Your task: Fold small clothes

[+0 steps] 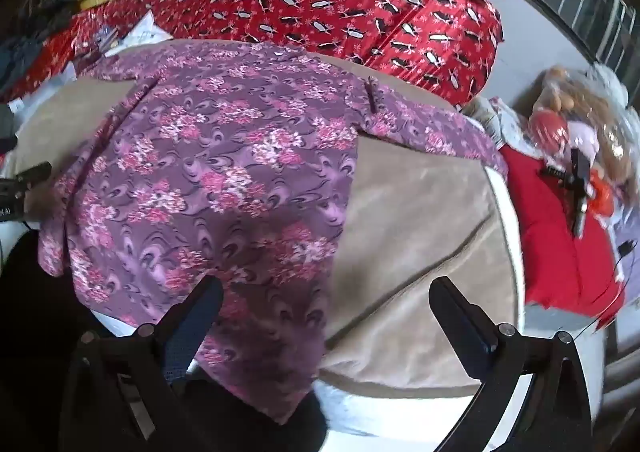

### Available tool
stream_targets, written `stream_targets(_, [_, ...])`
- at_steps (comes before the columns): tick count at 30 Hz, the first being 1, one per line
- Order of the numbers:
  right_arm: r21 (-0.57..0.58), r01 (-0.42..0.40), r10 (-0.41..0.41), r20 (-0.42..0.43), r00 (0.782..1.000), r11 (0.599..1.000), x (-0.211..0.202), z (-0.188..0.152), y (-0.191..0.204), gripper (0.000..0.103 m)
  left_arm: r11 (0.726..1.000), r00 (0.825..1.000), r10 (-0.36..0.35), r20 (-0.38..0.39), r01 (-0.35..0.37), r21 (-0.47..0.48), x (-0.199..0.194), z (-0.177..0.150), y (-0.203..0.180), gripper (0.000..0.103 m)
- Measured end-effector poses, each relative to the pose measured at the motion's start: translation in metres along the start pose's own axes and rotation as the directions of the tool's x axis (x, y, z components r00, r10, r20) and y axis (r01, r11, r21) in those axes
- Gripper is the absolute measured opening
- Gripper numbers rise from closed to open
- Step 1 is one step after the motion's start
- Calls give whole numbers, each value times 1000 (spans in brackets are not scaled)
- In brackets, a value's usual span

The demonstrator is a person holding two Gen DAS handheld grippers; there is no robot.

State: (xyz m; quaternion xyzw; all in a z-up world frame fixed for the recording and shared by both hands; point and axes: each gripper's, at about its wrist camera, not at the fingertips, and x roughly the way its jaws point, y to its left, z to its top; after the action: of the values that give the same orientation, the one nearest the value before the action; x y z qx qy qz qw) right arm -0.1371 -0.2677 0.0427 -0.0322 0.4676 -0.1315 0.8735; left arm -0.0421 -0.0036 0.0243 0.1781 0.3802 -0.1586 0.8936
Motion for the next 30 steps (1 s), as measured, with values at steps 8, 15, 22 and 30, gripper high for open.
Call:
stream_targets(8, [82,-31,30,11,999,996,-6,-1,-2,103,999,999,-48,-6,48,2,6,4,-6,103])
stream_targets(15, [104,-29,30,-12,999,994,4,0,-5,102,998,998,-59,-32,59,13,15,2,-6,103])
stream_targets(22, [82,-13,14,-8,1000,997,7,7,-4,102,997,995,-82,-53,82,-5,18,2,-4,103])
stream_targets(30, [74,5,-4,-7,1000,997,6,7,-4,102,994,993,-106,-49,106,-7,16,3,-4,103])
